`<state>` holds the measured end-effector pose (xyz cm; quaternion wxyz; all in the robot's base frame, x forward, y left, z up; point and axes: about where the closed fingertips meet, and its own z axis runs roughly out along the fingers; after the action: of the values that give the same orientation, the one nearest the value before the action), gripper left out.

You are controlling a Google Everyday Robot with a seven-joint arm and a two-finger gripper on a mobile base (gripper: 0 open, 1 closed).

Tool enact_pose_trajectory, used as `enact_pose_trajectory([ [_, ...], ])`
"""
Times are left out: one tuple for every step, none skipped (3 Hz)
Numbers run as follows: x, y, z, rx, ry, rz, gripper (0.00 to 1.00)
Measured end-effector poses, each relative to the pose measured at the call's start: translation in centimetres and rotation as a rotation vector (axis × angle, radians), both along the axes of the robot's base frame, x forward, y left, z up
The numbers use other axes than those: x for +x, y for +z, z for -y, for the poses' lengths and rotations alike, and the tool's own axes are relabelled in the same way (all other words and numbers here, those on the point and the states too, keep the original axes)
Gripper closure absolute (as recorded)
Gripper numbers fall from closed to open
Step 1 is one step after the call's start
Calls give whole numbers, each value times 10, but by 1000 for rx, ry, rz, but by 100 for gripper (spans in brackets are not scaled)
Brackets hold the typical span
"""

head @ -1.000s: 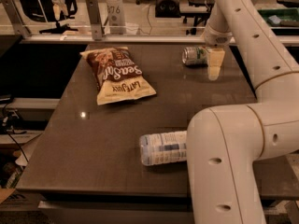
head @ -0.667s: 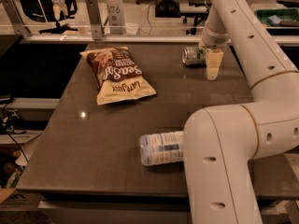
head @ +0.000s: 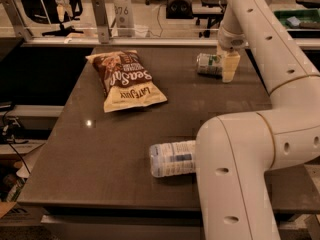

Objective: Place 7up can upright

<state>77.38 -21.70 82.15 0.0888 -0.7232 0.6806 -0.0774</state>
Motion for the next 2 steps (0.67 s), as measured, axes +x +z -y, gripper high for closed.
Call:
enact_pose_trajectory([
  [0,2,0,0,0,0,87],
  [-2,22,-3,17,30,34,100],
])
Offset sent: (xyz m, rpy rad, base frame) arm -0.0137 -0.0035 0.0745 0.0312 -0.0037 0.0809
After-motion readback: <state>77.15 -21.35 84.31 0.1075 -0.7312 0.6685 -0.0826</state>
